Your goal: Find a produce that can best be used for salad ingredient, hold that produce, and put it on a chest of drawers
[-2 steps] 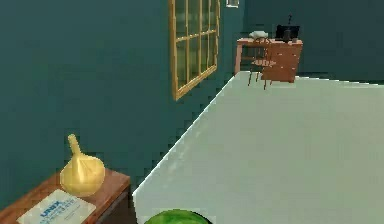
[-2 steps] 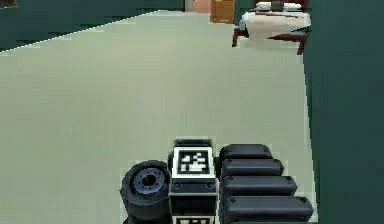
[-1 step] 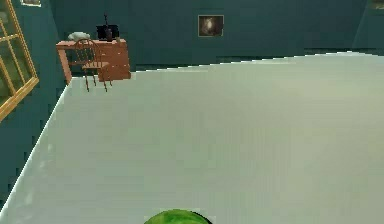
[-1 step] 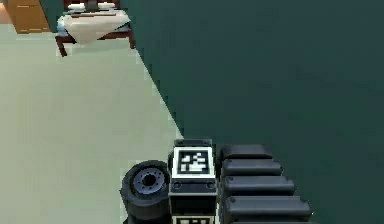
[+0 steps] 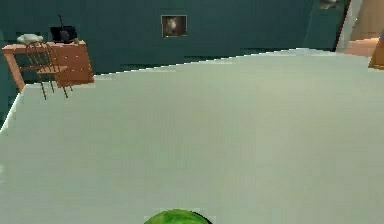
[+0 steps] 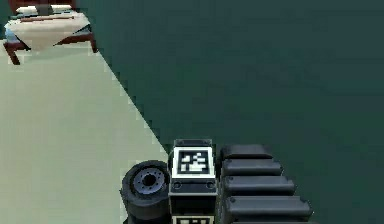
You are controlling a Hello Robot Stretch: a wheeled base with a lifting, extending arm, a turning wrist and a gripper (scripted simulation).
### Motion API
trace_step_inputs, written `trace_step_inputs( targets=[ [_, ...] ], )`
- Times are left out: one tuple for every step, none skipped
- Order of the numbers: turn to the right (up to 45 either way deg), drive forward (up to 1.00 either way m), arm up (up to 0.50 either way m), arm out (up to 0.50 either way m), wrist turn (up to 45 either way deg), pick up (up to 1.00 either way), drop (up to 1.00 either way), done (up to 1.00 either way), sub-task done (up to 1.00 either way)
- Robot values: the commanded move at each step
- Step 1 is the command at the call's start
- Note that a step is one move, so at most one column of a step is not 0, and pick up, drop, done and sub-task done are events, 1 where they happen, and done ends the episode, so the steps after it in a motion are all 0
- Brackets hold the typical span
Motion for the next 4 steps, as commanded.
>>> trace_step_inputs(
  targets=[
    [-45.0,0.0,0.0,0.0,0.0,0.0,0.0,0.0,0.0],
    [-45.0,0.0,0.0,0.0,0.0,0.0,0.0,0.0,0.0],
    [-45.0,0.0,0.0,0.0,0.0,0.0,0.0,0.0,0.0],
    [-15.0,0.0,0.0,0.0,0.0,0.0,0.0,0.0,0.0]
  ],
)
